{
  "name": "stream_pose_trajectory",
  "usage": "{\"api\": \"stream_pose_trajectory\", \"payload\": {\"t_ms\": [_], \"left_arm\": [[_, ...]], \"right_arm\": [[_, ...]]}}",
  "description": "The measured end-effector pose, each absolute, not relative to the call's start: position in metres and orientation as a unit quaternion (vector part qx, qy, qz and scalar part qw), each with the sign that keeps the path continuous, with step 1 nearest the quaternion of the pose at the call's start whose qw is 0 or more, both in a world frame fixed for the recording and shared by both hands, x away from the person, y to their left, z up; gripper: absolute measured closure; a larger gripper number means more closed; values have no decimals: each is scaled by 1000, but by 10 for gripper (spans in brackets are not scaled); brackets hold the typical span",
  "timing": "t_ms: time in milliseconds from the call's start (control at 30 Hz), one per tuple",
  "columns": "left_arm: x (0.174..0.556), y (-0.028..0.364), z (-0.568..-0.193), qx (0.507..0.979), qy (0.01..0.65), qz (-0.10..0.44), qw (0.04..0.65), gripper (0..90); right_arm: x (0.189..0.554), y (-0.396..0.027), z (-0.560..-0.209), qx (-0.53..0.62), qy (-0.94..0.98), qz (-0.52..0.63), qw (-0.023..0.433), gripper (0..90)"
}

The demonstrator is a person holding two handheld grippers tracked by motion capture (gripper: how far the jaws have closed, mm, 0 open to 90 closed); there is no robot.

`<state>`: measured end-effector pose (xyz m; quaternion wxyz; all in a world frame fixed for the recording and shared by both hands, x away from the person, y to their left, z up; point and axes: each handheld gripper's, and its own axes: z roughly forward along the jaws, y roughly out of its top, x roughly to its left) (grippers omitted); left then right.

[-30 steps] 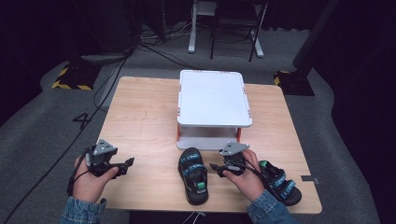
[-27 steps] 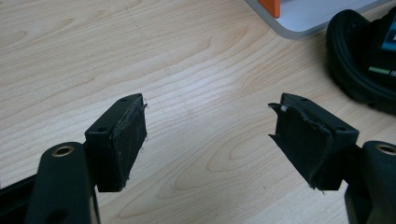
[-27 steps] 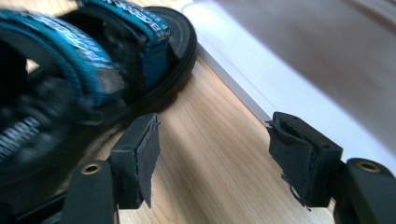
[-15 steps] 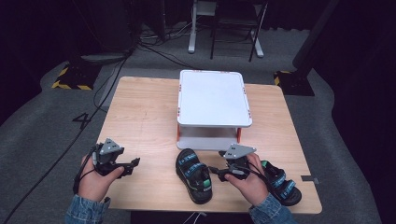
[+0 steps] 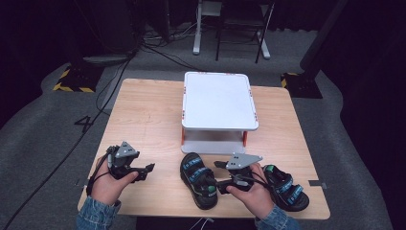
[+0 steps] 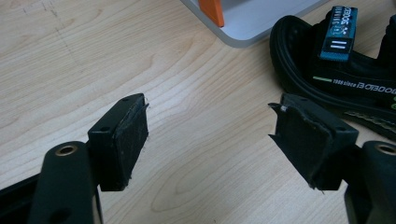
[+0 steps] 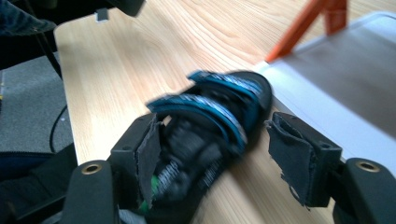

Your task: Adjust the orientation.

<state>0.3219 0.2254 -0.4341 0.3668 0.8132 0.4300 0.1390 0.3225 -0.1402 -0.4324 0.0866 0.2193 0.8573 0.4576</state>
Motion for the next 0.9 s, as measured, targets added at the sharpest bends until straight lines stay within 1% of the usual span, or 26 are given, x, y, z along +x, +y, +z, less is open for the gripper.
{"api": "stream_pose_trajectory", "payload": {"t_ms": [67, 233, 300, 333, 367, 400, 433, 533, 567, 600, 667, 900], "left_arm": [[320, 226, -434, 813, 430, 138, 367, 261], [319, 229, -434, 812, 431, 138, 368, 262], [319, 229, -434, 812, 432, 140, 367, 262], [319, 229, -434, 812, 433, 139, 367, 262], [319, 229, -434, 812, 433, 139, 367, 261], [319, 229, -435, 812, 432, 140, 367, 261], [319, 229, -435, 812, 432, 140, 367, 261], [319, 227, -435, 811, 434, 137, 367, 261], [319, 227, -436, 812, 434, 137, 366, 261], [319, 227, -436, 812, 434, 137, 366, 261], [319, 228, -436, 811, 435, 138, 366, 261], [319, 232, -436, 810, 437, 139, 366, 262]], "right_arm": [[326, -129, -437, 210, 861, 456, 85, 341], [332, -127, -443, 213, 865, 448, 77, 338], [335, -128, -446, 216, 868, 441, 73, 399], [336, -129, -447, 208, 873, 435, 73, 458], [336, -129, -447, 208, 873, 435, 73, 458], [338, -128, -449, 190, 886, 416, 81, 497], [338, -128, -449, 190, 886, 416, 81, 497], [341, -125, -453, 177, 895, 401, 86, 584], [342, -123, -454, 175, 896, 397, 94, 645], [342, -122, -454, 169, 897, 394, 107, 725], [341, -118, -452, 165, 897, 392, 118, 770], [338, -108, -446, 164, 882, 423, 131, 800]]}}
